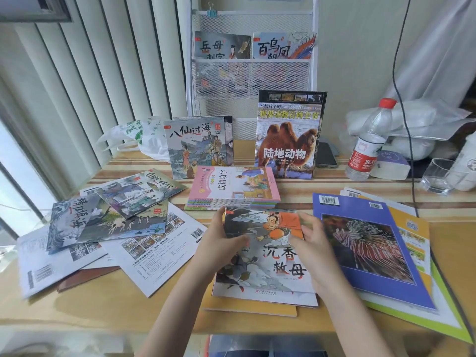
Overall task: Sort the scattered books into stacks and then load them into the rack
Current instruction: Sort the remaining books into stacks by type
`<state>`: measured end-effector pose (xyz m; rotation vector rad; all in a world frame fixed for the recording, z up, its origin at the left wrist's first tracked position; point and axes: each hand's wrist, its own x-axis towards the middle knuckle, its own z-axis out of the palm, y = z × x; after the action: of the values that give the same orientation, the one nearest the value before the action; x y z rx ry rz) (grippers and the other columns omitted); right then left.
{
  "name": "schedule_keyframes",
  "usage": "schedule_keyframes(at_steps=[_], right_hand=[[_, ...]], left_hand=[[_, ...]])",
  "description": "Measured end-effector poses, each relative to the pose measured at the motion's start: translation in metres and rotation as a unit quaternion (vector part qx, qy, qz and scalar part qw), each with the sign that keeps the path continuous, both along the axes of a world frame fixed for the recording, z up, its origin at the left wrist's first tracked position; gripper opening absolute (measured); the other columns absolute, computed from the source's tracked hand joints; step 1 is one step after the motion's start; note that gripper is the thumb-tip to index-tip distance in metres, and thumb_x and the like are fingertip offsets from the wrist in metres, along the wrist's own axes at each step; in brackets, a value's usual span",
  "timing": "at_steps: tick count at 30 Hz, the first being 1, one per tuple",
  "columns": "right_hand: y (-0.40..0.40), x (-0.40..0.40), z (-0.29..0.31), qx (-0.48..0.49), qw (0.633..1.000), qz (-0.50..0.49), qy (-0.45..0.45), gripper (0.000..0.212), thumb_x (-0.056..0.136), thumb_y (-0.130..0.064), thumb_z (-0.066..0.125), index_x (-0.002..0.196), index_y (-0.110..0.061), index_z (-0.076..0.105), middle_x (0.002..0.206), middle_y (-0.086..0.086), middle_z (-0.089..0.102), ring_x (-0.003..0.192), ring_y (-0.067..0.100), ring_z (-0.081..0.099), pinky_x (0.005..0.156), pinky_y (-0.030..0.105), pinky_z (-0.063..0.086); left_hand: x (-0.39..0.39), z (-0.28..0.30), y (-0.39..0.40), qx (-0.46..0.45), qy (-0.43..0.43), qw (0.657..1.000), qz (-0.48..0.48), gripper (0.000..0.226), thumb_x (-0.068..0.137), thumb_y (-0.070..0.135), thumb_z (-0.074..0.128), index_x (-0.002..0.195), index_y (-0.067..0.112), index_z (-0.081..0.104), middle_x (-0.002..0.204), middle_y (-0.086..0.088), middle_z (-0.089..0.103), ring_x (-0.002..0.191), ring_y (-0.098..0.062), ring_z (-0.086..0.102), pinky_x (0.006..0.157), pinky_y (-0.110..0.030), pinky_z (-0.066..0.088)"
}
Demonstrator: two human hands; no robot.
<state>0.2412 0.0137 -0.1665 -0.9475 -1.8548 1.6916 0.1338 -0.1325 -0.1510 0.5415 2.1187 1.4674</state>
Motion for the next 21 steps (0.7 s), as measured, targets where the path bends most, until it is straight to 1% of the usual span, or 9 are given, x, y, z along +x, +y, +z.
schedule_keyframes(at_steps=[2,5,8,11,13,16,18,20,21], right_hand=[[0.002,0.0,0.0,-0.04,0.999,-0.025,0.027,0.049,0.087,0.003,0.054,0.123,-0.029,0.045,0.131,0.004,0.055,0.108,0.012,0.056,0.067,0.022,0.042],[0.005,0.0,0.002,-0.102,0.99,-0.066,0.066,0.049,0.083,0.006,0.059,0.123,-0.02,0.047,0.114,0.005,0.062,0.106,0.017,0.058,0.069,0.024,0.042],[0.008,0.0,0.004,-0.139,0.983,-0.081,0.089,0.044,0.083,0.003,0.065,0.121,-0.014,0.05,0.093,-0.002,0.059,0.096,0.017,0.057,0.075,0.027,0.044],[0.008,0.002,0.006,-0.123,0.985,-0.07,0.095,0.027,0.085,0.003,0.063,0.11,-0.009,0.06,0.08,-0.006,0.063,0.074,0.006,0.058,0.058,0.012,0.046],[0.006,0.005,0.011,-0.104,0.986,-0.067,0.116,0.022,0.085,0.005,0.06,0.102,-0.008,0.066,0.077,-0.006,0.068,0.071,0.007,0.061,0.057,0.01,0.045],[0.002,0.008,0.021,-0.098,0.973,-0.044,0.206,0.03,0.084,0.008,0.057,0.108,-0.008,0.066,0.088,0.0,0.074,0.092,0.019,0.063,0.084,0.026,0.047],[-0.001,0.008,0.032,-0.075,0.96,-0.008,0.268,0.035,0.084,0.005,0.057,0.116,-0.008,0.062,0.099,0.005,0.073,0.102,0.021,0.062,0.095,0.034,0.044],[-0.003,0.006,0.047,-0.044,0.944,0.027,0.326,0.038,0.079,-0.006,0.061,0.117,-0.009,0.06,0.105,0.005,0.071,0.105,0.021,0.061,0.099,0.037,0.042],[-0.002,0.004,0.055,-0.03,0.937,0.041,0.347,0.041,0.076,-0.014,0.064,0.116,-0.012,0.06,0.106,0.003,0.069,0.106,0.021,0.06,0.101,0.04,0.04]], left_hand=[[-0.001,-0.002,0.001,0.007,-0.008,1.0,0.011,0.101,0.059,0.033,0.069,0.146,0.037,0.019,0.129,-0.003,0.054,0.097,-0.024,0.066,0.084,-0.048,0.055],[0.0,-0.004,0.003,0.01,0.004,1.0,0.014,0.099,0.063,0.03,0.071,0.145,0.04,0.018,0.13,-0.004,0.053,0.096,-0.024,0.066,0.083,-0.046,0.055],[0.002,-0.007,0.005,0.018,0.025,0.999,0.018,0.088,0.08,0.018,0.069,0.147,0.036,0.016,0.12,0.003,0.054,0.09,-0.027,0.066,0.071,-0.034,0.056],[0.006,-0.009,0.006,0.041,0.039,0.998,0.01,0.084,0.084,0.015,0.067,0.148,0.034,0.015,0.118,0.008,0.056,0.086,-0.016,0.067,0.06,-0.02,0.053],[0.005,-0.01,0.003,0.091,0.015,0.996,0.015,0.085,0.085,0.01,0.068,0.148,0.033,0.016,0.115,0.012,0.057,0.088,-0.003,0.065,0.068,-0.014,0.053],[-0.002,0.0,-0.003,0.188,-0.052,0.979,0.057,0.088,0.077,0.016,0.075,0.146,0.031,0.023,0.129,-0.002,0.055,0.105,-0.013,0.063,0.089,-0.035,0.054],[-0.004,0.016,-0.007,0.255,-0.075,0.963,0.043,0.068,0.076,0.022,0.071,0.138,0.018,0.043,0.124,-0.011,0.062,0.1,-0.023,0.067,0.082,-0.038,0.056],[-0.001,0.036,-0.01,0.303,-0.012,0.953,0.017,0.027,0.086,0.017,0.06,0.112,0.008,0.062,0.103,-0.008,0.073,0.087,-0.022,0.071,0.071,-0.033,0.057],[0.0,0.044,-0.011,0.32,0.026,0.947,0.014,0.016,0.09,0.014,0.055,0.103,0.01,0.065,0.094,-0.004,0.074,0.082,-0.02,0.071,0.068,-0.03,0.056]])
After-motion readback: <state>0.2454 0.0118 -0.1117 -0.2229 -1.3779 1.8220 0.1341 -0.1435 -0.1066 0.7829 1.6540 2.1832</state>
